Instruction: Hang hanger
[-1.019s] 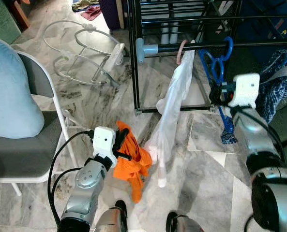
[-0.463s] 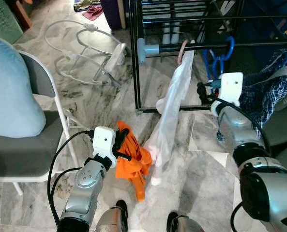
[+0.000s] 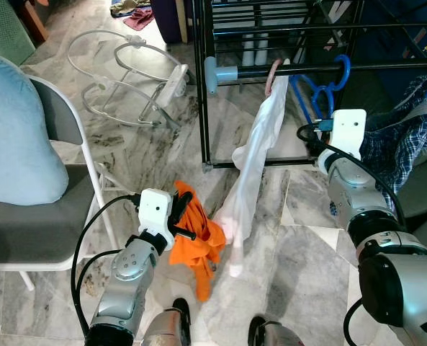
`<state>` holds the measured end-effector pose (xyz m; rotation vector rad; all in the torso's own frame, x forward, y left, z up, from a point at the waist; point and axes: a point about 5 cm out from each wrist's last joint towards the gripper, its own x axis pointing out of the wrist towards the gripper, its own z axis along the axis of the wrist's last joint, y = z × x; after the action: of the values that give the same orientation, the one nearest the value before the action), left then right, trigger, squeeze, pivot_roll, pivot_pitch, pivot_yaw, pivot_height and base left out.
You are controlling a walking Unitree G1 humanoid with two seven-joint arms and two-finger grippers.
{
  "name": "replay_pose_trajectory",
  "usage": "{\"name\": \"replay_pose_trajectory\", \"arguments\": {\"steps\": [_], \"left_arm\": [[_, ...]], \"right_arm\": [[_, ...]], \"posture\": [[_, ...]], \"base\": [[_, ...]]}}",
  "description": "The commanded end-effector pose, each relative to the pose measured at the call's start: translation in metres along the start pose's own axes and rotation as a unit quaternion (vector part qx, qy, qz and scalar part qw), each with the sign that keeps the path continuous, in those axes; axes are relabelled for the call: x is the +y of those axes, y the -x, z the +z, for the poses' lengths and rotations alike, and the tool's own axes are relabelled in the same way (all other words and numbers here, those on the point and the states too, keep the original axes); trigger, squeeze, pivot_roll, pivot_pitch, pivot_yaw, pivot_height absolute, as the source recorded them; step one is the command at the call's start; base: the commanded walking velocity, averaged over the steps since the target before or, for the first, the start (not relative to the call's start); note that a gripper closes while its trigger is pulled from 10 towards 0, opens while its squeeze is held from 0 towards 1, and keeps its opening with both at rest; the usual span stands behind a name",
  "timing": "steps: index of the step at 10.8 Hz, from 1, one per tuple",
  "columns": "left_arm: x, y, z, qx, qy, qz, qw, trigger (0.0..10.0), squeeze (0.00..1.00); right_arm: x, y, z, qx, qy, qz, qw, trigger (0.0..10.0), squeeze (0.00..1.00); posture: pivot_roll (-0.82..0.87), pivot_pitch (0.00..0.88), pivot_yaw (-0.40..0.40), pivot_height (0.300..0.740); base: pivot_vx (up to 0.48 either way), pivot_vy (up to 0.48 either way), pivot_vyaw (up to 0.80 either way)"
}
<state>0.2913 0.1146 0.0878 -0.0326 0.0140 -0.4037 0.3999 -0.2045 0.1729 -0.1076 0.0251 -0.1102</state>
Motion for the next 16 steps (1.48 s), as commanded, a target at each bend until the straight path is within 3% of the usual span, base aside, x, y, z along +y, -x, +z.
{"name": "replay_pose_trajectory", "arguments": {"steps": [1,7,9,10,11,12,13,14,15,16], "left_arm": [[0.0,0.001,-0.002,0.005,-0.001,-0.003,1.0,10.0,0.0],[0.0,0.001,-0.003,0.006,-0.001,-0.001,1.0,10.0,0.0],[-0.001,0.0,-0.003,0.006,-0.001,-0.001,1.0,10.0,0.0],[-0.002,0.0,-0.004,0.008,-0.001,0.0,1.0,10.0,0.0],[-0.002,0.0,-0.004,0.008,-0.001,0.001,1.0,10.0,0.0],[-0.002,0.0,-0.004,0.009,-0.001,0.001,1.0,10.0,0.0],[-0.002,0.0,-0.004,0.009,-0.001,0.001,1.0,10.0,0.0],[-0.002,0.0,-0.004,0.01,-0.001,0.001,1.0,10.0,0.0],[-0.002,0.0,-0.004,0.01,-0.002,0.0,1.0,10.0,0.0],[-0.002,0.0,-0.004,0.01,-0.002,0.0,1.0,10.0,0.0]], "right_arm": [[0.0,-0.001,-0.001,0.011,-0.003,-0.004,1.0,0.0,0.0],[-0.003,0.001,-0.008,0.03,0.005,-0.005,1.0,0.0,0.0],[-0.005,0.001,-0.01,0.036,0.014,0.0,0.999,1.9,0.0],[-0.01,0.002,-0.012,0.038,0.026,-0.007,0.999,9.1,0.0],[-0.014,0.003,-0.014,0.038,0.041,-0.017,0.998,10.0,1.0],[-0.013,0.004,-0.016,0.037,0.049,-0.015,0.998,10.0,1.0],[-0.014,0.005,-0.016,0.036,0.055,-0.016,0.998,10.0,0.93],[-0.016,0.004,-0.014,0.033,0.058,-0.017,0.998,10.0,0.25],[-0.015,0.002,-0.009,0.027,0.061,-0.012,0.998,10.0,0.0],[-0.014,0.001,-0.005,0.022,0.065,-0.009,0.998,10.0,0.0]], "posture": [[0.06,0.222,0.077,0.74],[0.06,0.221,0.071,0.74],[0.06,0.218,0.067,0.74],[0.06,0.218,0.066,0.74],[0.06,0.218,0.066,0.74],[0.06,0.218,0.066,0.74],[0.06,0.218,0.066,0.74],[0.06,0.223,0.066,0.74],[0.06,0.223,0.068,0.74],[0.06,0.222,0.065,0.74]], "base": [[0.0,0.0,0.0],[0.0,0.0,0.0],[0.0,0.0,0.0],[0.0,0.0,0.0],[0.0,0.0,0.0],[0.0,0.0,0.0],[0.0,0.0,0.0],[0.0,0.0,0.0],[0.0,0.0,0.0],[0.0,0.0,0.0]]}}
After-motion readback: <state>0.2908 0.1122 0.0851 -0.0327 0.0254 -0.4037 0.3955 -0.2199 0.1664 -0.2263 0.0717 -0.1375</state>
